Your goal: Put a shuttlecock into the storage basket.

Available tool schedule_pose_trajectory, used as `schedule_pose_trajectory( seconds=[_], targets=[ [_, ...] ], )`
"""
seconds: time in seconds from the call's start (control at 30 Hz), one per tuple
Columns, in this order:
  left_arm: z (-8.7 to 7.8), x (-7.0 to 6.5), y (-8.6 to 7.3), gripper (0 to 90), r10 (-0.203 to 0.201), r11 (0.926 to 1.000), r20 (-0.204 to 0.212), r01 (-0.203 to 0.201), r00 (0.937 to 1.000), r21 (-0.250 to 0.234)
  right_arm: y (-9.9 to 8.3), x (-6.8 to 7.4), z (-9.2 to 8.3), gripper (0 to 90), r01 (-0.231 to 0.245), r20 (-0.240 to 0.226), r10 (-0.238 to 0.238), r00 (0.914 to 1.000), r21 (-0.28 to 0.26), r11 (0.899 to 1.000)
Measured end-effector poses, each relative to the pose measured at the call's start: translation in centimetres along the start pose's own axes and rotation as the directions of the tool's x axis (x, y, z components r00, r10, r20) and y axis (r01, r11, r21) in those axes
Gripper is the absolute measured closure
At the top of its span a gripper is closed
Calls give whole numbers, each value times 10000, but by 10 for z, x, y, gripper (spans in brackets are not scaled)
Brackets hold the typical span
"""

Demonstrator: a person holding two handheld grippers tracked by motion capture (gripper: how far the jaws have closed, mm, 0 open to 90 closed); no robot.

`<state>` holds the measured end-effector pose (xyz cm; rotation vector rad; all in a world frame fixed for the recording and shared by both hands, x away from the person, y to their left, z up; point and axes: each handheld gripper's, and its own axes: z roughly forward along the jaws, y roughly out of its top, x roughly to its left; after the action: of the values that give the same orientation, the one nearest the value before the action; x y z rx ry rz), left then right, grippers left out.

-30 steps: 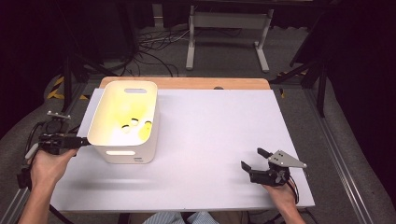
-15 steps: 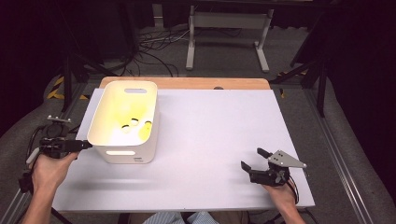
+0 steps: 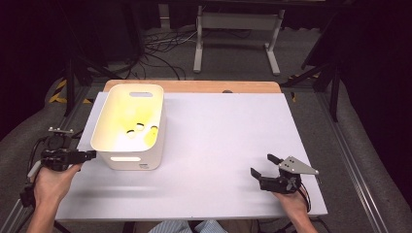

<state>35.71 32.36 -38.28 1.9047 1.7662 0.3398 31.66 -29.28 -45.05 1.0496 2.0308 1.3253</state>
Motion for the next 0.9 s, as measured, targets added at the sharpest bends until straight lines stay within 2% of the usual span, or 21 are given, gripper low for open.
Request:
schedule_pose_trajectory(
  seconds=[0.9],
  targets=[
    [4,-4,-17,343,89,9994,157,-84,9998,-336,0,0,0,153,-22,13,22,10000,-35,10000]
  ],
)
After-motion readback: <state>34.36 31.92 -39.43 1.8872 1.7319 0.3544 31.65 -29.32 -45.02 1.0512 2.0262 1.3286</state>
